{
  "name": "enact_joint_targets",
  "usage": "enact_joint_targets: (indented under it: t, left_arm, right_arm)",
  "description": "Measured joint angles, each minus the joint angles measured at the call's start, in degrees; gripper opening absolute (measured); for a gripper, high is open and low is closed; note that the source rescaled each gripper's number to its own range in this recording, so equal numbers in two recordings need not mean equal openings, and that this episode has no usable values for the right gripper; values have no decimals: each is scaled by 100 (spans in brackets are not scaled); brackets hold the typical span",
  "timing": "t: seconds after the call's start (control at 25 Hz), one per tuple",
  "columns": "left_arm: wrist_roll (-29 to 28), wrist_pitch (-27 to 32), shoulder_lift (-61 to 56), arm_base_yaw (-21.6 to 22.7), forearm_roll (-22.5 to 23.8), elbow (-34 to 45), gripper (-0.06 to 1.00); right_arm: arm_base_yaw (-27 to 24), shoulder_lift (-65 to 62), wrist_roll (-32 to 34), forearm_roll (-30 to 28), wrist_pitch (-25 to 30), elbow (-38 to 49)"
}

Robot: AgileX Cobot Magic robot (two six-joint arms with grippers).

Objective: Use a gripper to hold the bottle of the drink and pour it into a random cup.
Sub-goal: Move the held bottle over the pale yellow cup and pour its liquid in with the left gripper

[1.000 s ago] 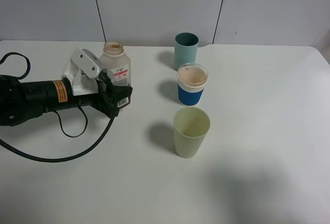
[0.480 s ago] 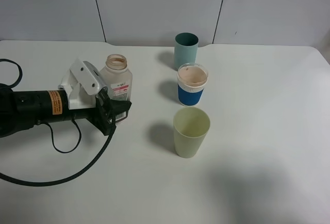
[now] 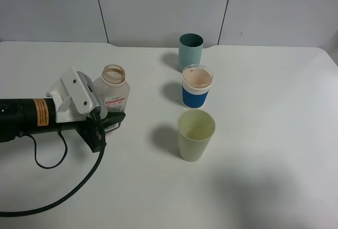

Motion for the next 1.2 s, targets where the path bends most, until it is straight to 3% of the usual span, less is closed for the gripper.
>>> enact_joint_targets:
  t: [0.2,0.44,0.64,0.88,1.2]
  left_arm:
    - [39,302,-276,-187,280,11,5]
    - [374,887,-304,-906,-3,11,5]
    - [384,1296,-298,-976,-58,-176,5]
    - [-194,2117,-311,-1209,303,-737,5]
    - [-312,2918,-317,-1744,417,-1071,5]
  right_arm:
    - [0,0,0,0,0,0]
    - [0,0,0,0,0,0]
    - [0,0,0,0,0,0]
    - [0,0,0,0,0,0]
    - [0,0,0,0,0,0]
